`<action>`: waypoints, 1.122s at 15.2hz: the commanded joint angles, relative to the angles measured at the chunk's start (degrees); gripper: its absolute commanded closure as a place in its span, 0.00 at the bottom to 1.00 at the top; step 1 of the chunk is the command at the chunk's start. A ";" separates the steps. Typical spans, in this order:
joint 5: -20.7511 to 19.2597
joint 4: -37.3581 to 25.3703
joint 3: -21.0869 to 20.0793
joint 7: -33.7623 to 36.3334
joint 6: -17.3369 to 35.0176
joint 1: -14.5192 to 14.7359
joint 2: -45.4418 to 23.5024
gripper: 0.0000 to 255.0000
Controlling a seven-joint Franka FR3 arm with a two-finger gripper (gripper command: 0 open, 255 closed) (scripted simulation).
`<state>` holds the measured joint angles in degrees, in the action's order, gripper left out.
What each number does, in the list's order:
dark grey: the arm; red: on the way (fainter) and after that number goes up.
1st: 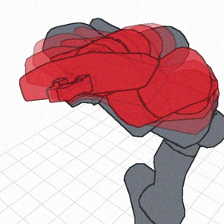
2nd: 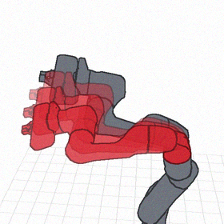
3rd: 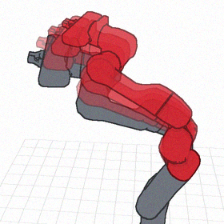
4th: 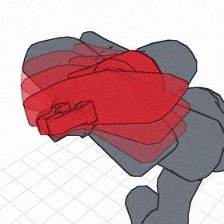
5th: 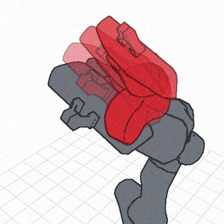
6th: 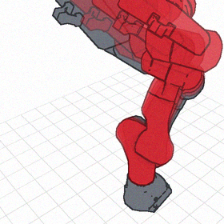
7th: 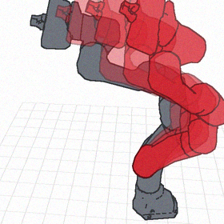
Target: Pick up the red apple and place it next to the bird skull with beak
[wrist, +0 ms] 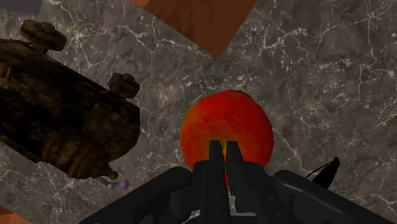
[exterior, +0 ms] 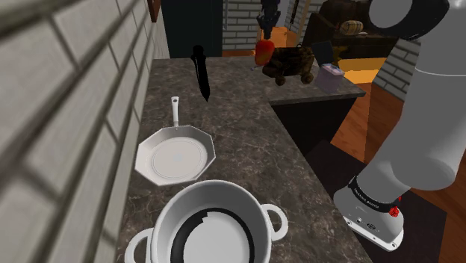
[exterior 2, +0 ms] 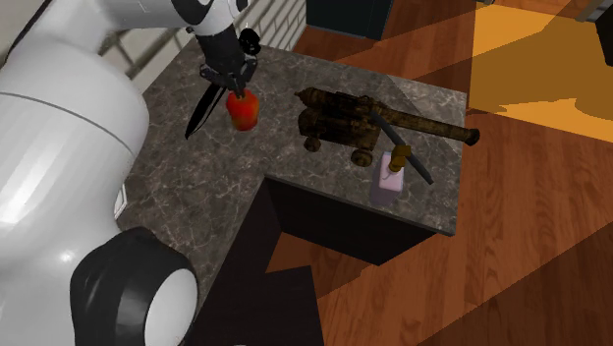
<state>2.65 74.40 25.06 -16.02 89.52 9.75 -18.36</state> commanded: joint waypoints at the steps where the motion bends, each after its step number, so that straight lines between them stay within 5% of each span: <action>1: 0.52 -2.54 -0.84 2.25 -0.93 1.13 -1.79 1.00; 8: 3.26 -17.55 -3.50 8.92 -6.67 3.29 -11.68 1.00; 12: 5.62 -34.88 -5.27 12.70 -13.82 2.34 -21.91 1.00; 17: 4.47 -22.68 -4.79 12.62 -6.41 4.79 -17.30 1.00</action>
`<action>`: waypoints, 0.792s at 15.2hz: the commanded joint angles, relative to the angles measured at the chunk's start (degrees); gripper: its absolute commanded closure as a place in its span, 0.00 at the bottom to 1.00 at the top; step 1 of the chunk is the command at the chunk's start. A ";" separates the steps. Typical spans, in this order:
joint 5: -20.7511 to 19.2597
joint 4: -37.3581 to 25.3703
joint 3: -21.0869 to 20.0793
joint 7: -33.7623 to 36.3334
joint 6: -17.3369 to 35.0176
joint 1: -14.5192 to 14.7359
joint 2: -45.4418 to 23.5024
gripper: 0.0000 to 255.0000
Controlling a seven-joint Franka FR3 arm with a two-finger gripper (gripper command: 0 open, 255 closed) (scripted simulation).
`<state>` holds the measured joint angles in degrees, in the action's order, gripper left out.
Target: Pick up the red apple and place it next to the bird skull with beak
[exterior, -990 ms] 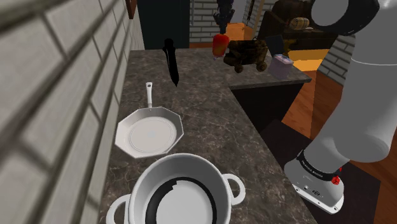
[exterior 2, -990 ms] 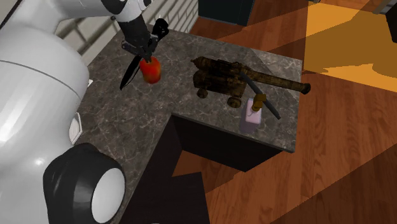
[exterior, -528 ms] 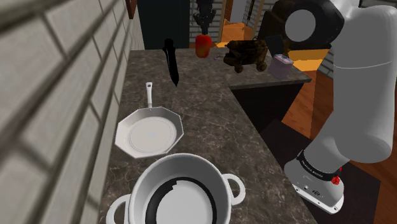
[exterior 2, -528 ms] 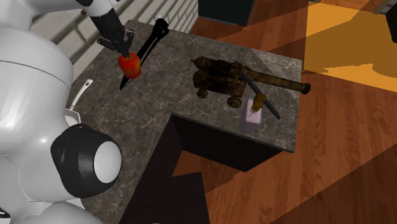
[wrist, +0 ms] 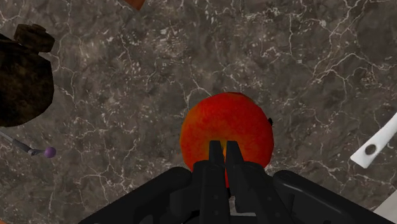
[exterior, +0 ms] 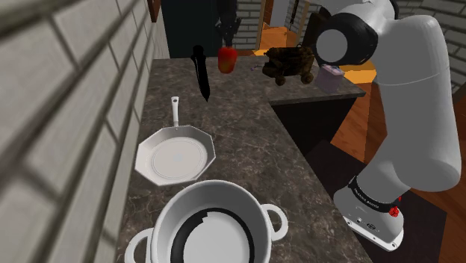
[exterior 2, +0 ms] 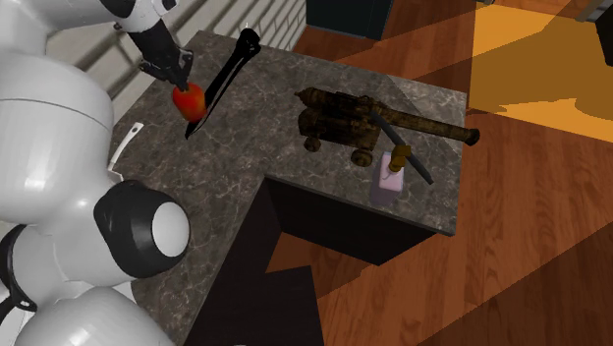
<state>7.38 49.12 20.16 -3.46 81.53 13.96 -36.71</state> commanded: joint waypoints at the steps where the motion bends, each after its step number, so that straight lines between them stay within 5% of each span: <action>1: -0.39 4.32 0.16 0.08 2.74 0.89 1.59 1.00; 12: -1.13 17.84 0.30 0.28 13.22 2.96 4.51 1.00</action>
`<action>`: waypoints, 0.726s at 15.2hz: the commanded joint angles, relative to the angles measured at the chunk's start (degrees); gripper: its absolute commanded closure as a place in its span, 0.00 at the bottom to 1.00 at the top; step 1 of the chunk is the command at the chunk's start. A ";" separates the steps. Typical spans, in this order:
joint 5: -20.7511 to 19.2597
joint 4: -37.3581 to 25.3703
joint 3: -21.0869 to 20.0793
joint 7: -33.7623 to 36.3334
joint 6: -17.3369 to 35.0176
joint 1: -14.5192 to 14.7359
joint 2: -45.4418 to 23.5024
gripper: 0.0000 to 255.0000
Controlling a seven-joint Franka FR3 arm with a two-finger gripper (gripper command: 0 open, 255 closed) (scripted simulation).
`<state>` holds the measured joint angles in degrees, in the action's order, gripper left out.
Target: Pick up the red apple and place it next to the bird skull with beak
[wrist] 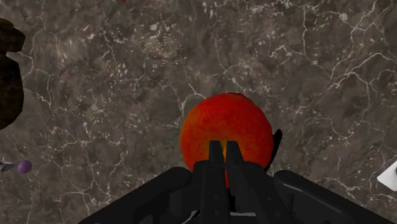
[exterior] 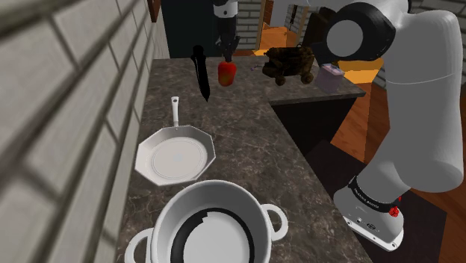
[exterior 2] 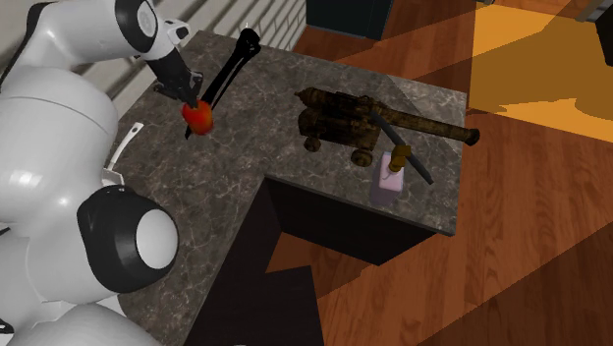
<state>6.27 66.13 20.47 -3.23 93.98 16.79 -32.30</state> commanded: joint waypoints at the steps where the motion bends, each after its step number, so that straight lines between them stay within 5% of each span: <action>1: -0.04 1.76 -0.02 0.06 1.60 0.24 0.19 1.00; 11: 0.10 9.30 -0.22 0.13 9.22 0.96 0.02 1.00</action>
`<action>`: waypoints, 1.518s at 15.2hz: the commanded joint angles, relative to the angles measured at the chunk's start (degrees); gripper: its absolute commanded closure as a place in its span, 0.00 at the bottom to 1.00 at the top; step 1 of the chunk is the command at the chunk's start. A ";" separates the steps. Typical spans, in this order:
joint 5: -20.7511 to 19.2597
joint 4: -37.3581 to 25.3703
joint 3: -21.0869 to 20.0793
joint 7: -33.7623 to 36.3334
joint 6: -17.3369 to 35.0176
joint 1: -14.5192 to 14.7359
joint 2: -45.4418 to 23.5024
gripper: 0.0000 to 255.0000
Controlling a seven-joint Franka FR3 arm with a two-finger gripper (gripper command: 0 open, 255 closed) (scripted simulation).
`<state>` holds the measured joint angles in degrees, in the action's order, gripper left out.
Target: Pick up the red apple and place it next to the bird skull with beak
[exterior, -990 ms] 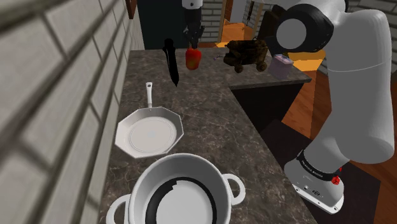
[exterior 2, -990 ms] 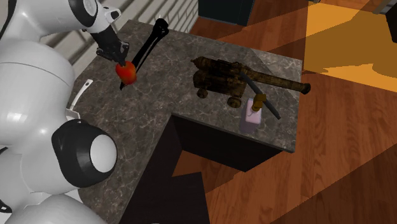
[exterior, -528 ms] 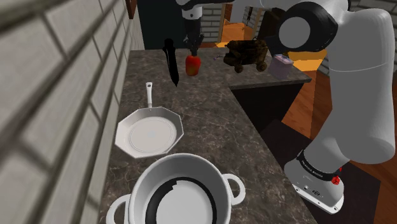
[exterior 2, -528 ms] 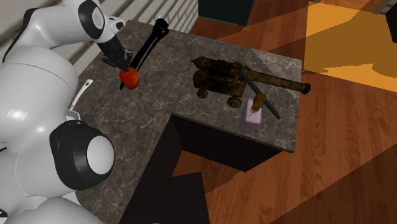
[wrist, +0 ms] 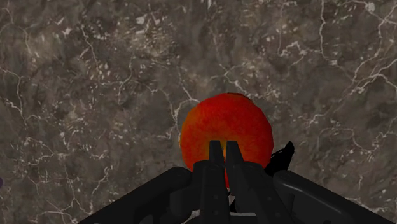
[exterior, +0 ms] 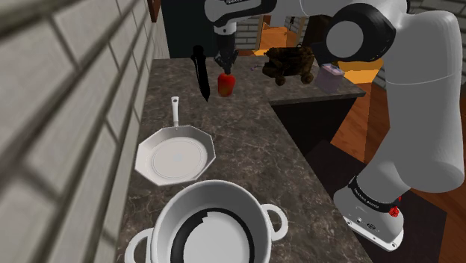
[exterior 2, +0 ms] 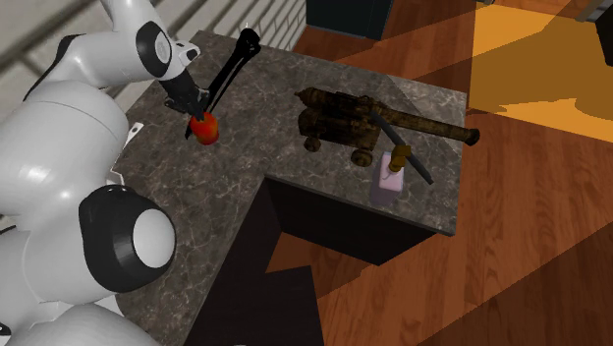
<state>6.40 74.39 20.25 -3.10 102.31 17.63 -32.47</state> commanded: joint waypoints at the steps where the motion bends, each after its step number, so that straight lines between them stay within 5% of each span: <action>1: 0.01 1.66 -0.03 0.00 1.59 0.16 0.08 1.00; 10: 0.06 2.36 -0.07 -0.01 2.43 0.20 -0.06 1.00; 11: 0.06 2.36 -0.07 -0.01 2.43 0.20 -0.06 0.00; 16: 0.06 2.36 -0.07 -0.01 2.43 0.20 -0.07 0.00; 20: -0.04 -5.22 0.03 0.25 -4.96 -0.31 -0.18 0.00; 23: -0.04 -5.21 0.03 0.25 -4.96 -0.31 -0.18 0.00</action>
<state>6.36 69.37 20.27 -2.85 97.60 17.34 -32.66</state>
